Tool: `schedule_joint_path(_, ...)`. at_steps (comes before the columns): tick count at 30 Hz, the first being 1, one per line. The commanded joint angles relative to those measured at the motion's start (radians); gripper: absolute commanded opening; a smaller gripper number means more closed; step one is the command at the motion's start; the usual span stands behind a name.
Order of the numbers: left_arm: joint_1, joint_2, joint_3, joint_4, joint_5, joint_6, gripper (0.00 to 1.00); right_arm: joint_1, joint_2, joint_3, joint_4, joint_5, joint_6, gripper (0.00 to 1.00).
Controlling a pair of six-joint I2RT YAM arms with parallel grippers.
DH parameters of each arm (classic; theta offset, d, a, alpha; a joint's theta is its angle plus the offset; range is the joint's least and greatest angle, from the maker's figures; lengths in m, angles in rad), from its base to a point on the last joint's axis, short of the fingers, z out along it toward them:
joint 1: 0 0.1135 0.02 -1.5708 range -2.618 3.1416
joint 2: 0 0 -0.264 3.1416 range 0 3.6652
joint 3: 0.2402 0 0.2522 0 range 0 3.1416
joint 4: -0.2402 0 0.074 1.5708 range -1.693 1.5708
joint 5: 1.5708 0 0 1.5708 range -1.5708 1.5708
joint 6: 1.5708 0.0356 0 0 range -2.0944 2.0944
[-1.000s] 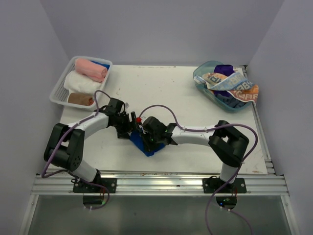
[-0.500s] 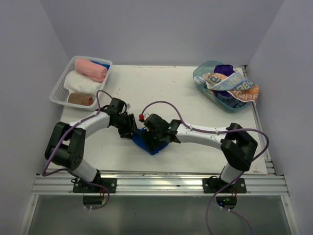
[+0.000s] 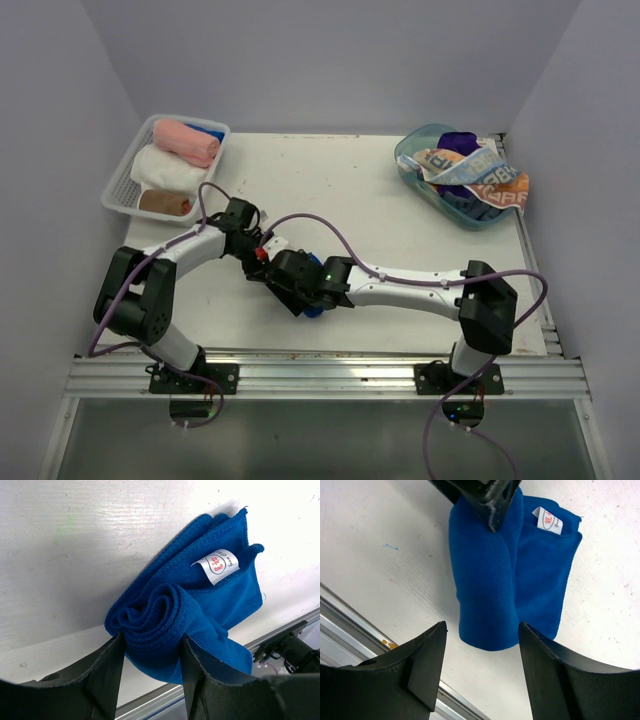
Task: Roll the towels
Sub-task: Roll the towel
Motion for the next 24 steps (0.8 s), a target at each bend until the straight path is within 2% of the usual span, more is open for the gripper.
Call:
schedule_joint_path(1, 0.0, 0.011, 0.041, -0.013, -0.016, 0.023, 0.5, 0.038, 0.015, 0.045, -0.003, 0.054, -0.065, 0.62)
schedule_joint_path(11, 0.0, 0.026, 0.059, -0.023, -0.021, 0.025, 0.5, 0.048, 0.125, 0.027, 0.031, 0.069, -0.108, 0.63)
schedule_joint_path(19, 0.0, 0.02, 0.071, -0.04, -0.027, 0.028, 0.53, 0.009, 0.179, -0.065, 0.105, 0.064, -0.05, 0.61)
schedule_joint_path(22, 0.002, 0.011, 0.088, -0.058, -0.027, 0.037, 0.58, -0.017, 0.186, -0.084, 0.125, 0.043, -0.032, 0.48)
schedule_joint_path(23, 0.002, 0.008, 0.1, -0.069, -0.026, 0.04, 0.61, -0.022, 0.186, -0.09, 0.138, 0.035, -0.027, 0.37)
schedule_joint_path(24, 0.0, 0.005, 0.108, -0.077, -0.026, 0.043, 0.62, -0.034, 0.185, -0.099, 0.145, 0.024, -0.024, 0.33)
